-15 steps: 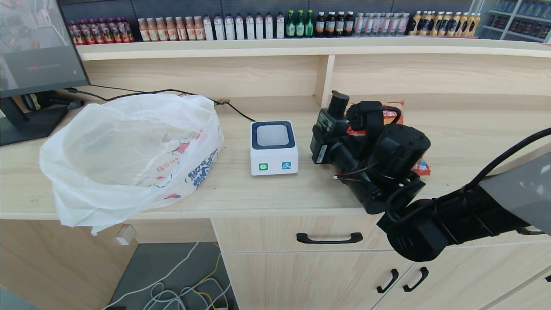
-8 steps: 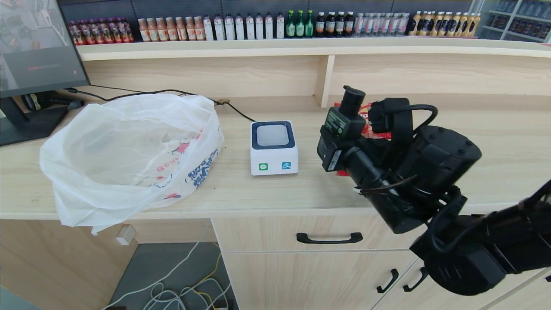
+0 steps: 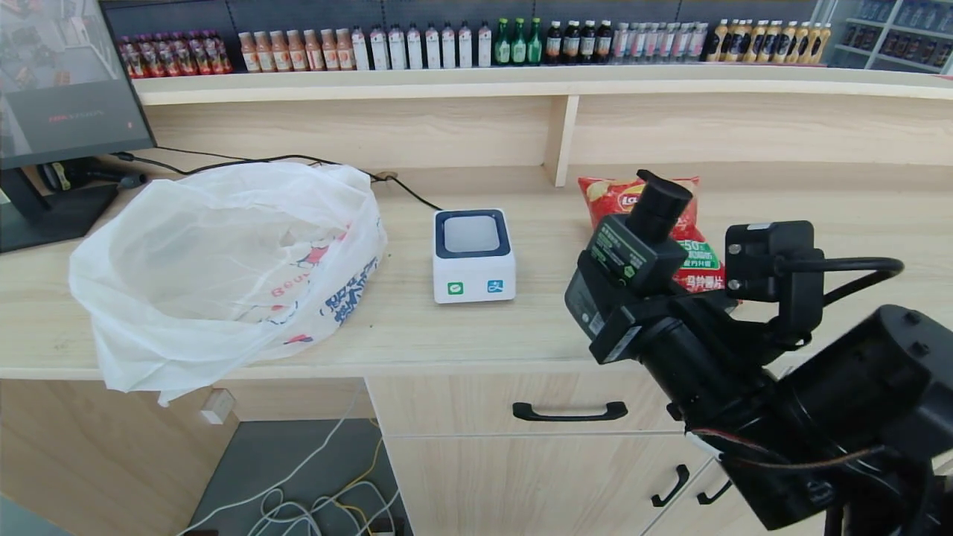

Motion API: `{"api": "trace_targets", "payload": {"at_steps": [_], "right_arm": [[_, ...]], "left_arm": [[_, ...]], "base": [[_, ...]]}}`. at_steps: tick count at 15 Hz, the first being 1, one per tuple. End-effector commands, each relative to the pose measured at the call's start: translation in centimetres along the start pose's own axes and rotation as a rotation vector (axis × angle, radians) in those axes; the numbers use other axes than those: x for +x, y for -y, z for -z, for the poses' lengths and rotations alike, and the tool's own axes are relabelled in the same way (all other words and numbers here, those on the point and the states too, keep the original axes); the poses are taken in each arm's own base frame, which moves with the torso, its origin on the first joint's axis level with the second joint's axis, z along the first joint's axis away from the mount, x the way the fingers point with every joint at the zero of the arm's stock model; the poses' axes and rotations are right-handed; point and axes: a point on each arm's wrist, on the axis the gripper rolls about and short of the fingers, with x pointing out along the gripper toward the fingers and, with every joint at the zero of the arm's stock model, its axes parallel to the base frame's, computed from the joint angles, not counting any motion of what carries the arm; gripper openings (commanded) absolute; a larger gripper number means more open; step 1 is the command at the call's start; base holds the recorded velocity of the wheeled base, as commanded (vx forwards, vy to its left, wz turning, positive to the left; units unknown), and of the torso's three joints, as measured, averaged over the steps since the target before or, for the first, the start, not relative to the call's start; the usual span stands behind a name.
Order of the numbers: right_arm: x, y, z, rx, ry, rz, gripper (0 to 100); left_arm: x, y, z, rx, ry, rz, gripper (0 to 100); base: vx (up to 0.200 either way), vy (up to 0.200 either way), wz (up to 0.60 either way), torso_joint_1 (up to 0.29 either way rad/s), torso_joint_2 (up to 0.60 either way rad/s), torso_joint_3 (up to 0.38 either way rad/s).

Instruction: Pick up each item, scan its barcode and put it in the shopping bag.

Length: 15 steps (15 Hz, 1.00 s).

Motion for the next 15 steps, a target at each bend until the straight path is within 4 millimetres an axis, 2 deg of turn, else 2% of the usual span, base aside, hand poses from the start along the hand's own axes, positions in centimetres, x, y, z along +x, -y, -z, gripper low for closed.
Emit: {"api": "trace_targets", "payload": {"at_steps": [1,4,6,7,12,15], "right_arm": [[-1.5,-0.3,-1.3,0.014,0.018,-0.035,0],[-4.6,0.2,-1.8,0.015,-0.012,-0.091,0],[-7.4,1.3,-1.7,0.018,-0.058,-0.118,0],[-8.2,1.7,-1.7,0.025,-0.068,-0.138,0],[-11.3,1.6,-2.0,0.132,-0.102,-0.338,0],[-11.4,1.5,-1.7,0.210,-0.132,-0.358,0]], "left_arm": [[0.0,0.0,0.0,0.000,0.000,0.000,100],[0.0,0.0,0.0,0.000,0.000,0.000,100],[0.0,0.0,0.0,0.000,0.000,0.002,100],[0.0,0.0,0.0,0.000,0.000,0.000,100],[0.0,0.0,0.0,0.000,0.000,-0.002,100],[0.0,0.0,0.0,0.000,0.000,-0.002,100]], "base": [[0.000,0.000,0.00,0.000,0.00,0.000],[0.000,0.000,0.00,0.000,0.00,0.000],[0.000,0.000,0.00,0.000,0.00,0.000],[0.000,0.000,0.00,0.000,0.00,0.000],[0.000,0.000,0.00,0.000,0.00,0.000],[0.000,0.000,0.00,0.000,0.00,0.000]]}}
